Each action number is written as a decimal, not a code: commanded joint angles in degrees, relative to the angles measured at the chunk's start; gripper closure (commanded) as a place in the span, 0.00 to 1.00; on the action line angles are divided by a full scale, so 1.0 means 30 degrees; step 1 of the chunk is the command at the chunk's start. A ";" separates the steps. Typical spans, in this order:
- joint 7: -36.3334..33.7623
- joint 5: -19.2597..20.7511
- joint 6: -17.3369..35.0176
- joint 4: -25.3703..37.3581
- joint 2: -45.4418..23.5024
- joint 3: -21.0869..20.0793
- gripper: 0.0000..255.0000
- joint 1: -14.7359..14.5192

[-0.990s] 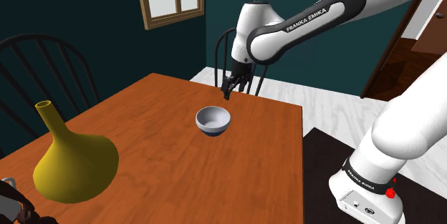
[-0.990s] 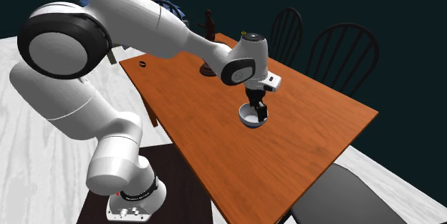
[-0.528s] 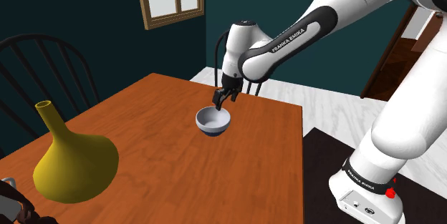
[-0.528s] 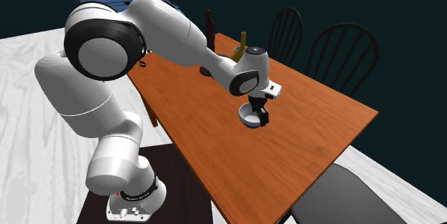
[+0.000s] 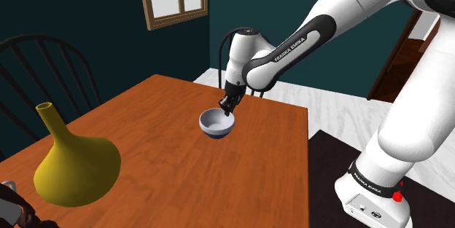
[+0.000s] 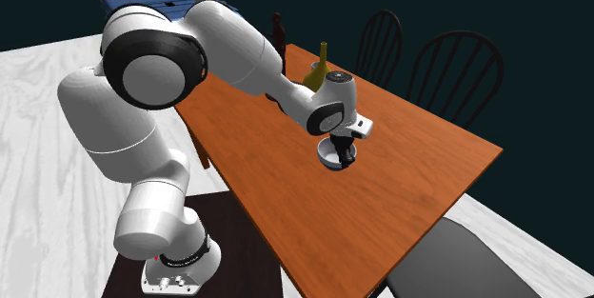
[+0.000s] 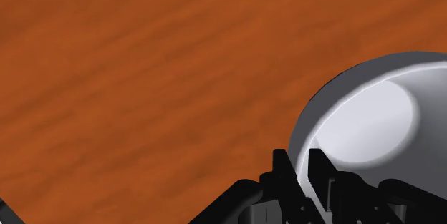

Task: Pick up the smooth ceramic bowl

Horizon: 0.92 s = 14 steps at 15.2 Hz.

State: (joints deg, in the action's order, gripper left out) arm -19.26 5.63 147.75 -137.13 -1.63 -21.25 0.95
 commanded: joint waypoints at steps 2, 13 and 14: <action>-0.0020 0.0024 0.0021 0.0009 -0.0029 0.0000 1.00 -0.0002; 0.0743 -0.0943 -0.1560 0.0432 0.1243 -0.0020 1.00 -0.0010; 0.0839 -0.1066 -0.1822 0.0526 0.1425 -0.0014 1.00 -0.0017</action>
State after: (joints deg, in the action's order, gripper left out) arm -17.09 2.82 143.02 -135.79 2.11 -21.33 0.90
